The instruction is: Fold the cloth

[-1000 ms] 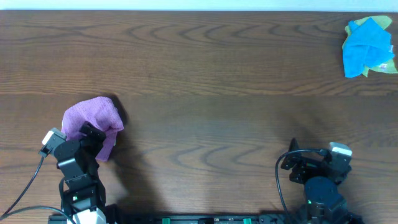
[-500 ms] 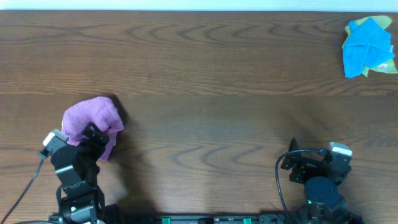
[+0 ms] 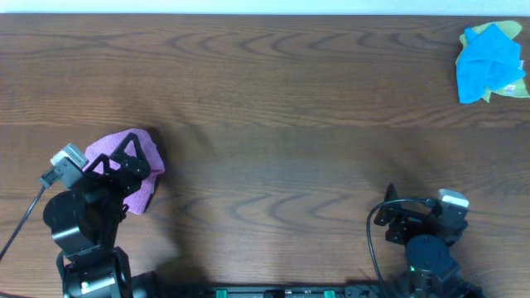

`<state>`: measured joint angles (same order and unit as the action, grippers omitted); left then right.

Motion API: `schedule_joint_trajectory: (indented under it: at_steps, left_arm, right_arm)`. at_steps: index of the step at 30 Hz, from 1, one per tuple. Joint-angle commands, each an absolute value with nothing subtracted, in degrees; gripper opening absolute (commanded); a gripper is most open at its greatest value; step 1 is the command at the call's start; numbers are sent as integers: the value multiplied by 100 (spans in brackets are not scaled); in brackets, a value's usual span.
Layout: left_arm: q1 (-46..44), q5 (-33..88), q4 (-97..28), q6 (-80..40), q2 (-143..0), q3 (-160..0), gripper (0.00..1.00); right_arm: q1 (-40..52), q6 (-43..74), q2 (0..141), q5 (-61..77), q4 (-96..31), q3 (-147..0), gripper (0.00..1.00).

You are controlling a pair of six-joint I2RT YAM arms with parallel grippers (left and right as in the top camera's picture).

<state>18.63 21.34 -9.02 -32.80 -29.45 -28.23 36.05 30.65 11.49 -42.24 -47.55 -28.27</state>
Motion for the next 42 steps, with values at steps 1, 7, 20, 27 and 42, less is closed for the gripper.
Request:
schedule_joint_trajectory:
  at_steps: [1, 7, 20, 27, 42]
  left_arm:
    - [1868, 2589, -676, -3527, -2893, -2987, 95]
    - [1758, 2821, 16, -4132, -2884, -2985, 95]
    - [1758, 4047, 1135, -3553, -2884, -2985, 95]
    - [1758, 4139, 360, -3553, -2561, -2985, 95]
    - [1466, 3269, -3555, -1339, -670, -2985, 95]
  right_arm:
    - [3564, 3146, 1114, -4307, -4762, -2805, 99]
    - [3564, 3146, 1114, -4307, -4762, -2805, 99]
    - [3564, 3146, 1114, -4307, -4762, -2805, 99]
    - [3564, 3146, 1114, -4307, -4762, -2805, 99]
    - [3564, 3146, 1114, -4307, -4762, -2805, 99]
